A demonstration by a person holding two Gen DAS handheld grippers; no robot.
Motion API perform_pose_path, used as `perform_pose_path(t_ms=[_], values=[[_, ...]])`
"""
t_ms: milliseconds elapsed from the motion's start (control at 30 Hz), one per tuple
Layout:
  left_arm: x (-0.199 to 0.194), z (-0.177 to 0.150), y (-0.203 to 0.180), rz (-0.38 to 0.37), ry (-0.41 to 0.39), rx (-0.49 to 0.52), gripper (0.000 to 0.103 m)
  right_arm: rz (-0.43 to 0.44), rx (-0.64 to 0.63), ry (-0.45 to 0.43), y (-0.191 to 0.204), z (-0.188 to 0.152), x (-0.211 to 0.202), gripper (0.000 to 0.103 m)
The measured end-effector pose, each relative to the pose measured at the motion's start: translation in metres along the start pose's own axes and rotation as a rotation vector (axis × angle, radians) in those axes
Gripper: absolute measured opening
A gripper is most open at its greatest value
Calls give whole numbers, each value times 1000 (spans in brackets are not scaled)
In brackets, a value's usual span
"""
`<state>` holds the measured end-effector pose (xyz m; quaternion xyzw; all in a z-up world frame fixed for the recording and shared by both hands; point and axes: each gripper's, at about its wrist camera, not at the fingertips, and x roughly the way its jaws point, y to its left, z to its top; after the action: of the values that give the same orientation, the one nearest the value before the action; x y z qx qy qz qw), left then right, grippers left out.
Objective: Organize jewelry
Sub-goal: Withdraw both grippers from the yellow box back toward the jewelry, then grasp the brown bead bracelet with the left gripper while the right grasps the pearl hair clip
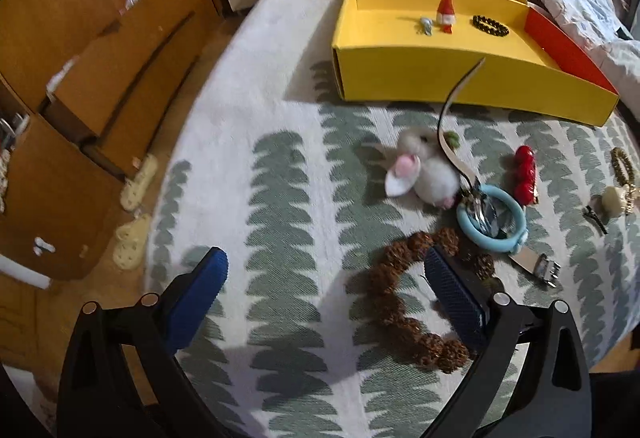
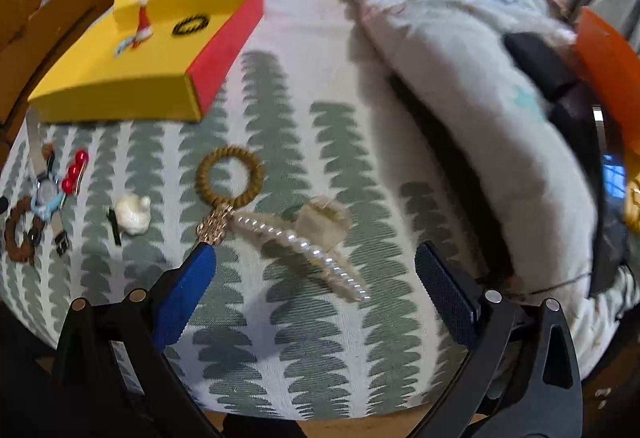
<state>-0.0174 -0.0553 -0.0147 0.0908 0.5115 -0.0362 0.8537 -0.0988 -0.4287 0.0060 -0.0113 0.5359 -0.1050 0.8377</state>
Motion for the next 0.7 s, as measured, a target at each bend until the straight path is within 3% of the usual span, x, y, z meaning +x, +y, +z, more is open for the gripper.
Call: perform_pose_path(t_ms=[100,300,700], values=[[5,-3,0,-16,28,-1,97,-27,-19,34,2,0,12,98],[14,-6,-3,-56,78,0,97,0,6,92,-4,-1,29,98],[37,-10,-17,-10,142,40,97,-44,-20,164,1,6,58,99]])
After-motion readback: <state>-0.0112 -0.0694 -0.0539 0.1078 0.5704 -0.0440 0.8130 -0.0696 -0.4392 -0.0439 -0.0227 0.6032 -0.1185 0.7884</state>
